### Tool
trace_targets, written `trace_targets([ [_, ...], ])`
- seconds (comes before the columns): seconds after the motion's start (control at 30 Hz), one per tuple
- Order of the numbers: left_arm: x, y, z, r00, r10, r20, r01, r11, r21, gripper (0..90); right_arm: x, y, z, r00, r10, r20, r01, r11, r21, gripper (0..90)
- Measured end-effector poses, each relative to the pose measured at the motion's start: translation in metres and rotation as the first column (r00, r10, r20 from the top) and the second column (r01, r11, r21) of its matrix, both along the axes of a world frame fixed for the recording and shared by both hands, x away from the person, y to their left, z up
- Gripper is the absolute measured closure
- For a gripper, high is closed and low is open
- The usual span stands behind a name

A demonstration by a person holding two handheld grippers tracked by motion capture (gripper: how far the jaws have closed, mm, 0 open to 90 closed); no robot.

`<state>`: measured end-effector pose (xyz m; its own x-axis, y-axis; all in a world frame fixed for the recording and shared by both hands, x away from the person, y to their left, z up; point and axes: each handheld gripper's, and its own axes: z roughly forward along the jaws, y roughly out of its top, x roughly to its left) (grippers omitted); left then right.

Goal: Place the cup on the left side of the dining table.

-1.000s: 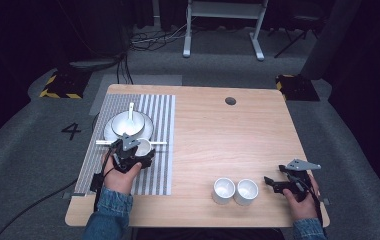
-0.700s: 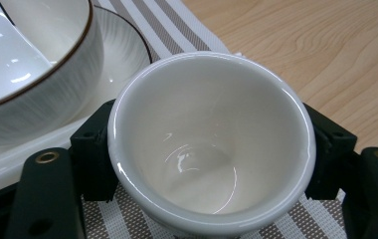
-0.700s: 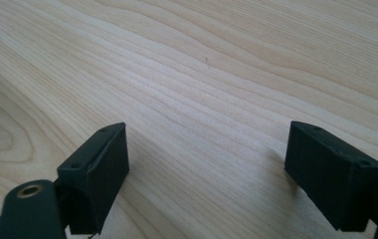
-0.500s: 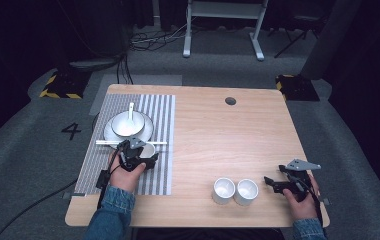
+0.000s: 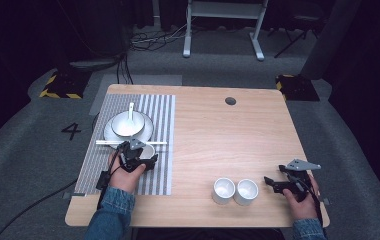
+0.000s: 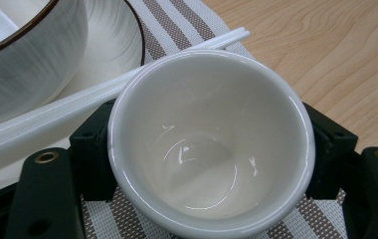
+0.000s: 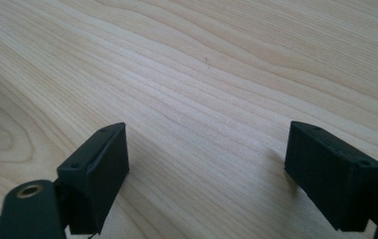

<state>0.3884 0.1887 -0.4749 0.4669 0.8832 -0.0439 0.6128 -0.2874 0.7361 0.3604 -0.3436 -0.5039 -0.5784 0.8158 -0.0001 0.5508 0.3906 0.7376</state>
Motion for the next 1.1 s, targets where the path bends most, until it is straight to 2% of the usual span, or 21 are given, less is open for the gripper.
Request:
trace_targets([
  [0.43, -0.001, 0.000, 0.001, 0.9999, 0.007, 0.009, -0.007, 0.9999, 0.008, 23.5, 0.000, 0.000, 0.000, 1.0000, 0.000, 0.000, 0.000, 1.0000, 0.000, 17.5],
  [0.63, -0.003, 0.000, 0.007, 0.9998, 0.005, 0.018, -0.006, 0.9997, 0.025, 23.3, 0.000, 0.000, 0.000, 1.0000, 0.000, 0.000, 0.000, 1.0000, 0.000, 17.5],
  [0.7, -0.006, 0.000, 0.010, 0.9998, 0.002, 0.022, -0.003, 0.9994, 0.035, 23.4, 0.000, 0.000, 0.000, 1.0000, 0.000, 0.000, 0.000, 1.0000, 0.000, 17.5],
  [0.9, -0.017, 0.005, 0.019, 0.9988, 0.002, 0.049, -0.003, 0.9996, 0.027, 23.6, 0.000, 0.000, 0.000, 1.0000, 0.000, 0.001, 0.000, 1.0000, -0.001, 17.5],
  [1.1, -0.031, 0.006, 0.028, 0.9981, -0.022, 0.057, 0.020, 0.9989, 0.042, 23.5, 0.000, 0.000, 0.000, 1.0000, -0.002, 0.001, 0.002, 1.0000, -0.001, 17.6],
])
